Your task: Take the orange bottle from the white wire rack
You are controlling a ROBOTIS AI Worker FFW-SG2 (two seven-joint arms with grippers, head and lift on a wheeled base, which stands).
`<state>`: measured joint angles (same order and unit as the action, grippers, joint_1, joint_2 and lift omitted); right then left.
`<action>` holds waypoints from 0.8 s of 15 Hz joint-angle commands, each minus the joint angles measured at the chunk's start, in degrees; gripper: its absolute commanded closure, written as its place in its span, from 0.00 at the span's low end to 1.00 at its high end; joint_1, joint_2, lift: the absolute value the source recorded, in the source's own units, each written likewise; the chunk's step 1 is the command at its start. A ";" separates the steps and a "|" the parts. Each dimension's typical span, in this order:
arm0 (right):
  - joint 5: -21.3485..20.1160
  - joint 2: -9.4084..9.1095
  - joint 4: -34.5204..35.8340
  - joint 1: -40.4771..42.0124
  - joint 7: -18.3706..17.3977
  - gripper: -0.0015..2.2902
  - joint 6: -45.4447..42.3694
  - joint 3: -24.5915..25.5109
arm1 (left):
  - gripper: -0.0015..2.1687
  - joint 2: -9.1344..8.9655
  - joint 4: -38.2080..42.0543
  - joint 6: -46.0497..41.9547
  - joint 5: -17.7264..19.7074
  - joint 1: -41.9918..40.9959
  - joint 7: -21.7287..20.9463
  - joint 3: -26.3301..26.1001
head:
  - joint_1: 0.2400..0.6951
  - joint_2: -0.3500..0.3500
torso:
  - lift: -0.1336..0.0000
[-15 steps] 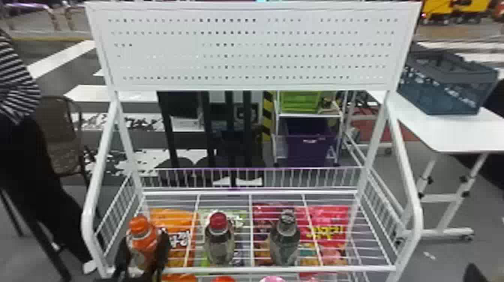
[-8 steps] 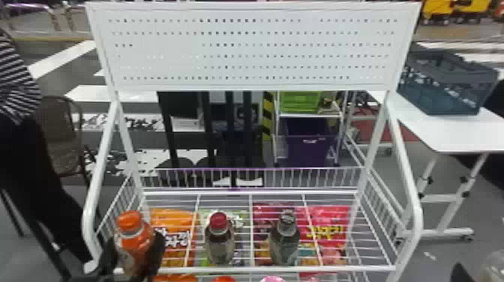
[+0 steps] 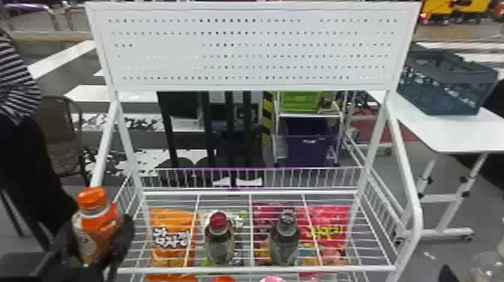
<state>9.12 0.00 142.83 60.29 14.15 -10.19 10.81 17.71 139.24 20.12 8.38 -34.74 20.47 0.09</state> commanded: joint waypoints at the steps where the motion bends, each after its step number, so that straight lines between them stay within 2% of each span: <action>1: 0.02 -0.05 -0.53 0.00 0.00 0.47 -0.22 -0.09 | 0.99 -0.04 1.82 3.57 1.55 -0.59 -0.08 2.81 | 0.57 0.50 | 1.00; 12: -0.07 -0.05 -0.80 -0.70 -0.09 0.47 -0.22 -0.35 | 0.99 -1.01 0.59 2.69 1.90 -1.39 -0.61 2.99 | 0.57 0.50 | 1.00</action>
<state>9.05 0.00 142.15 59.78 14.06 -10.41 10.46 16.87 140.12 22.97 10.28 -36.15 19.84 3.16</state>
